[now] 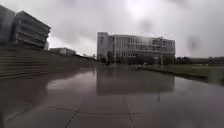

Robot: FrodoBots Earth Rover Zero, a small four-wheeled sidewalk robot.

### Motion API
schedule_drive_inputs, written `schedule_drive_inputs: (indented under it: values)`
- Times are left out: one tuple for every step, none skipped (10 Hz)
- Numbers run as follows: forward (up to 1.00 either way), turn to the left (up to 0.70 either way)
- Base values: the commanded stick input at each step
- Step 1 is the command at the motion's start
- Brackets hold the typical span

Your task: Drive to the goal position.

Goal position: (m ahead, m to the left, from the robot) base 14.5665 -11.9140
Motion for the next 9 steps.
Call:
schedule_drive_inputs:
  values:
    - [0.70, 0.00]
    - [0.70, 0.00]
    - [0.70, 0.00]
    - [0.70, 0.00]
    - [0.70, 0.00]
    - [0.70, 0.00]
    - [0.70, 0.00]
    - [0.70, 0.00]
    - [0.70, 0.00]
